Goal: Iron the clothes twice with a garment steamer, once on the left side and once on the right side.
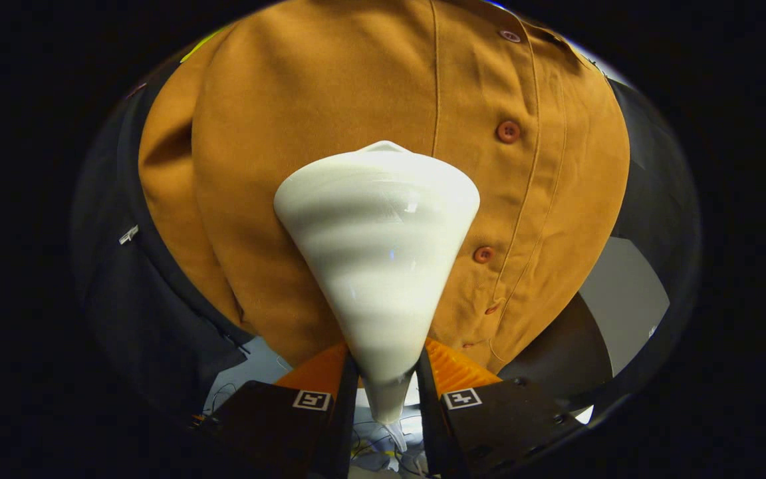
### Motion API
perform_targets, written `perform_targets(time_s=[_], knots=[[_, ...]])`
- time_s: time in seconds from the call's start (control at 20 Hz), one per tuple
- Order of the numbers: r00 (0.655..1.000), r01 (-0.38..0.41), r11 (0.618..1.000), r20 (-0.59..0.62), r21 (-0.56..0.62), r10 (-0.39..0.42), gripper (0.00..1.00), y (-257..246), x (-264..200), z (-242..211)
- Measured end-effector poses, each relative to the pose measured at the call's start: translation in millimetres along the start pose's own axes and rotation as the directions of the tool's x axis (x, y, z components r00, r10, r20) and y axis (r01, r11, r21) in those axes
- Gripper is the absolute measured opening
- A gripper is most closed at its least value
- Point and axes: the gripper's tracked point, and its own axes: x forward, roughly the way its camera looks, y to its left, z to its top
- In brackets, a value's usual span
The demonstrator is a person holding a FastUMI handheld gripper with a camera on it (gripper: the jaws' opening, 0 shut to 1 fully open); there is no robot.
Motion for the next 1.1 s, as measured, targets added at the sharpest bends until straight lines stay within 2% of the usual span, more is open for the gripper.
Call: perform_targets(time_s=[0.3, 0.7, 0.85, 1.1], knots=[[0.996, -0.005, 1.0, -0.094, -0.017, 0.003, 0.47, -3, 15, -38], [0.984, -0.004, 1.0, -0.179, -0.017, 0.001, 0.47, -7, 10, -74], [0.986, 0.015, 1.0, -0.167, 0.006, -0.014, 0.47, -20, -5, -71], [0.997, 0.041, 0.998, -0.069, 0.042, -0.038, 0.47, -53, -37, -44]])
